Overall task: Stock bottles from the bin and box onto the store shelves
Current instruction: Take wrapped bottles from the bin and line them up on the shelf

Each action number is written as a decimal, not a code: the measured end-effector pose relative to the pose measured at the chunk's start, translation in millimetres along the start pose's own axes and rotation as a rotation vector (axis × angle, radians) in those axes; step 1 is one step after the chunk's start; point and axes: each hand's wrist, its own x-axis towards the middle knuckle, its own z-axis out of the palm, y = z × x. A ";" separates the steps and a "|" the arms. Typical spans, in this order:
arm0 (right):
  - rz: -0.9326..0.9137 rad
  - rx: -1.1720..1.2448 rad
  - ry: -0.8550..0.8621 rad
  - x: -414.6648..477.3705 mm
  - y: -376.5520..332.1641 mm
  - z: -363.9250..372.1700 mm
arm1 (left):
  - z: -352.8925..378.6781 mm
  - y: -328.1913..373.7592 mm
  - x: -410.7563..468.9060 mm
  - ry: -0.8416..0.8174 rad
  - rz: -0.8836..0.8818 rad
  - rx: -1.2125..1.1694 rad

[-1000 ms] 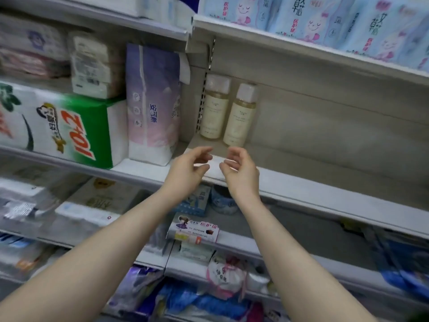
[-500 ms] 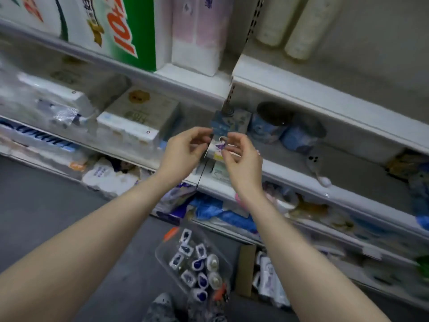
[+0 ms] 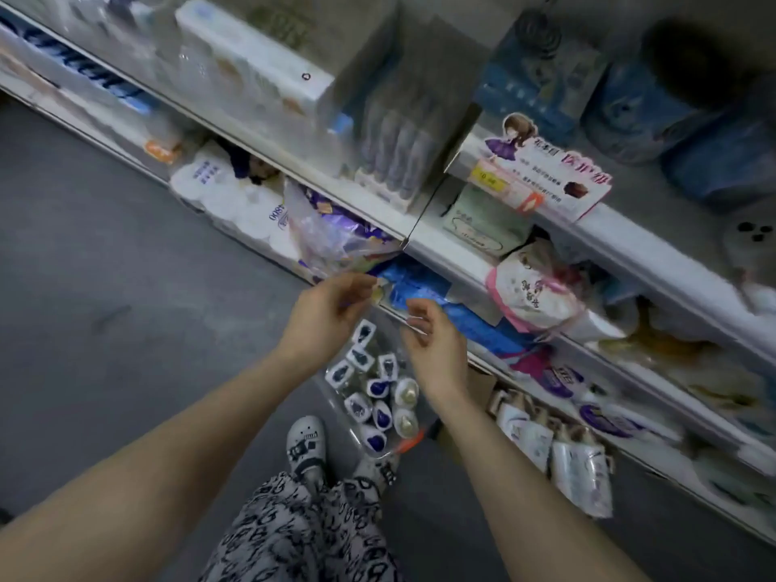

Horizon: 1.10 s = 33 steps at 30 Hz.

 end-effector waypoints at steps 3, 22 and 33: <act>0.054 -0.003 -0.091 5.3 40.0 23.5 | 21.9 -43.1 -3.3 -0.027 -0.087 0.025; -0.050 -0.389 -0.498 81.9 256.8 180.7 | 145.2 -317.7 -17.6 -0.086 -0.430 0.168; -0.370 -0.640 -0.648 120.4 348.9 268.0 | 219.8 -419.6 -7.2 -0.123 -0.356 0.266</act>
